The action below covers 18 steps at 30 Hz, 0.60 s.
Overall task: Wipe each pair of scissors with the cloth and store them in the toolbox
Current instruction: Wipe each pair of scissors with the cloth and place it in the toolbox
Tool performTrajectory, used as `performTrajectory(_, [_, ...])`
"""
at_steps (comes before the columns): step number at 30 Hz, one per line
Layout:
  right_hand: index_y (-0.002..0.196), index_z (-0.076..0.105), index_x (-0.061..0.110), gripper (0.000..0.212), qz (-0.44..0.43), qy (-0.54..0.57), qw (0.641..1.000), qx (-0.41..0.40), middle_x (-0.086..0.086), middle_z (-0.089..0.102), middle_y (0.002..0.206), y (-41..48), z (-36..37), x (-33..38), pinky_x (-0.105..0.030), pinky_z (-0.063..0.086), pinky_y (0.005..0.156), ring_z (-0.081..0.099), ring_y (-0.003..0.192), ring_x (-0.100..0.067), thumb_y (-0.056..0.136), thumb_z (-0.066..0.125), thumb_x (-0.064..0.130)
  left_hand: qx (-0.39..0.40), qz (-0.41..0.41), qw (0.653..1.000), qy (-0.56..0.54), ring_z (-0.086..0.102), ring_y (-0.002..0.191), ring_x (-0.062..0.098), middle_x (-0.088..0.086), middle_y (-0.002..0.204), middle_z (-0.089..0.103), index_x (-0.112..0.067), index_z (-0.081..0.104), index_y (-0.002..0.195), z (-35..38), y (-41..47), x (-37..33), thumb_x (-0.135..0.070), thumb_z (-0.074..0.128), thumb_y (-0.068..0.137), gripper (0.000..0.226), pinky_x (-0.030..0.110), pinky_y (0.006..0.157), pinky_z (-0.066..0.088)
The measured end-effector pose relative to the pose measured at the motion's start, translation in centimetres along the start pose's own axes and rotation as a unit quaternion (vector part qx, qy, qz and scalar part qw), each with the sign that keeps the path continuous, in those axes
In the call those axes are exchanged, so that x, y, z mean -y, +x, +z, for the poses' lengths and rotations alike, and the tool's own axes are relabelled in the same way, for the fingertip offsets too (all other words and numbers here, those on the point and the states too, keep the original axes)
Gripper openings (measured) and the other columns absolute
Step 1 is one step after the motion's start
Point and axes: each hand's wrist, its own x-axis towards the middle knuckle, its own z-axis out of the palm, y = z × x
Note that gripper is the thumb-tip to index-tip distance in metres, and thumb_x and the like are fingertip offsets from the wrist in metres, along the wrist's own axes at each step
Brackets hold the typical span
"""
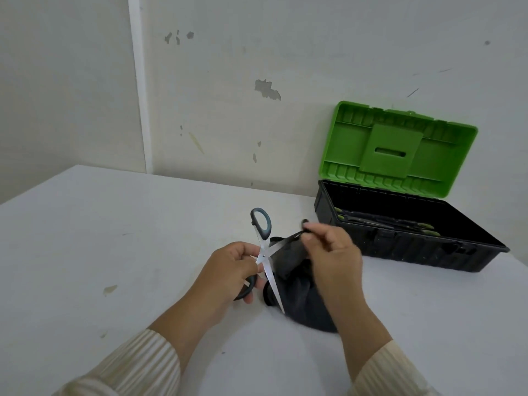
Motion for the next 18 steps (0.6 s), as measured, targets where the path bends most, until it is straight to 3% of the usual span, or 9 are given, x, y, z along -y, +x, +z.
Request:
performTrajectory(2, [0.083,0.072,0.025,0.02,-0.1,-0.086,0.984,0.118,0.005,0.062,0.082,-1.6,1.6,0.7,-0.015,0.046,0.076,0.058,0.08,-0.008,0.081,0.062,0.008,-0.002,0.006,1.0,-0.01,0.05,0.065,0.032,0.009,0.056,0.062,-0.007,0.067,0.088,0.0,-0.1,-0.1,0.004,0.055,0.084,0.017,0.029,0.048,0.039])
performTrajectory(4, [0.088,0.072,0.015,0.016,-0.128,-0.131,0.969,0.167,-0.002,0.062,0.083,-1.7,2.4,0.6,-0.018,0.049,0.072,0.058,0.076,-0.015,0.083,0.058,0.01,-0.004,0.011,1.0,-0.01,0.05,0.064,0.031,0.01,0.056,0.061,-0.008,0.067,0.087,-0.1,-0.2,-0.2,0.005,0.054,0.084,0.018,0.028,0.046,0.039])
performTrajectory(7, [0.091,0.074,0.014,0.015,-0.095,-0.11,0.985,0.093,-0.002,0.064,0.088,-0.6,2.0,0.2,0.004,0.033,0.074,0.053,0.077,-0.004,0.081,0.063,0.008,0.003,0.018,1.0,-0.005,0.05,0.064,0.031,0.013,0.063,0.063,-0.008,0.069,0.085,-0.2,-0.2,-0.2,0.003,0.056,0.083,0.017,0.029,0.047,0.038])
performTrajectory(9, [0.087,0.074,0.013,0.015,-0.148,-0.142,0.975,0.083,-0.004,0.066,0.086,-0.9,2.1,0.2,0.004,0.032,0.074,0.054,0.08,-0.007,0.079,0.064,0.005,0.01,0.022,1.0,0.002,0.051,0.064,0.032,0.014,0.064,0.063,-0.008,0.069,0.087,0.0,-0.3,-0.2,0.002,0.055,0.084,0.017,0.028,0.047,0.039])
performTrajectory(12, [0.091,0.073,0.015,0.017,-0.117,-0.111,0.977,0.137,-0.005,0.064,0.086,-1.7,2.6,0.4,-0.004,0.038,0.071,0.054,0.079,-0.007,0.081,0.06,0.013,0.01,0.022,1.0,0.005,0.051,0.063,0.03,0.014,0.061,0.061,-0.007,0.068,0.088,0.1,-0.4,-0.3,0.002,0.055,0.084,0.016,0.028,0.046,0.039])
performTrajectory(16, [0.09,0.073,0.019,0.014,0.003,-0.072,0.997,0.041,-0.001,0.065,0.093,0.6,1.3,-1.0,0.001,0.035,0.078,0.057,0.085,-0.009,0.082,0.063,0.012,0.015,0.022,0.999,0.022,0.053,0.064,0.032,0.009,0.061,0.064,-0.011,0.069,0.085,-0.4,-0.7,-0.7,0.001,0.054,0.084,0.019,0.029,0.049,0.04])
performTrajectory(18, [0.087,0.071,0.028,0.016,0.074,-0.028,0.997,-0.008,0.0,0.066,0.093,1.5,0.1,-2.2,-0.018,0.047,0.086,0.061,0.084,-0.014,0.083,0.061,0.015,0.018,0.026,0.999,0.03,0.058,0.063,0.029,0.006,0.066,0.065,-0.014,0.068,0.087,-0.5,-0.9,-1.1,0.001,0.054,0.085,0.021,0.029,0.048,0.042])
